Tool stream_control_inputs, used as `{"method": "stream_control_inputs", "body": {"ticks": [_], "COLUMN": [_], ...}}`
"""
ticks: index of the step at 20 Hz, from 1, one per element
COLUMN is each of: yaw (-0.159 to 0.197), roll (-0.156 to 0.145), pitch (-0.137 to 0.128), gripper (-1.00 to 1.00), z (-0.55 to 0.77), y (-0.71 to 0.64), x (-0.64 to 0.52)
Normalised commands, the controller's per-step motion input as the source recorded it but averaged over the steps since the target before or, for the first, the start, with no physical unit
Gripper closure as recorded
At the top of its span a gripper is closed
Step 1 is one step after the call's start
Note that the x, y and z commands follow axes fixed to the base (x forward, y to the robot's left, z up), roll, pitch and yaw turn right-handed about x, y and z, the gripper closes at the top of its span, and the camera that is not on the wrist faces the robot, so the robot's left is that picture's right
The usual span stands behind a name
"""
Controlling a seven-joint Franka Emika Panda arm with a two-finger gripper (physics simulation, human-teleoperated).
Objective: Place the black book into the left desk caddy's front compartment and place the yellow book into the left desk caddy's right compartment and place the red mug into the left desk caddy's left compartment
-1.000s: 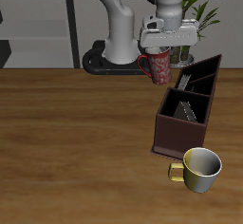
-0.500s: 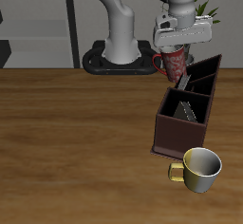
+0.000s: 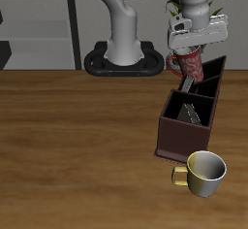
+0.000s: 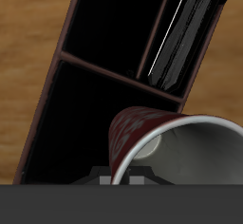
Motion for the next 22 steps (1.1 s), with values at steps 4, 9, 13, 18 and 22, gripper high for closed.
{"method": "stream_control_inputs", "body": {"ticks": [4,9,13,18,22], "yaw": [-0.019,-0.012,-0.014,-0.020,-0.019], "roll": [0.031,0.059,0.032,0.080,0.002], "pitch": [0.067,0.010,0.066,0.093,0.035], "gripper": [1.00,1.00,1.00,1.00,-1.00], "z": [-0.13,-0.04,-0.23,-0.29,-0.11], "y": [0.30,0.30,0.13,0.03,-0.11], "x": [0.17,-0.03,0.13,0.15,0.12]}}
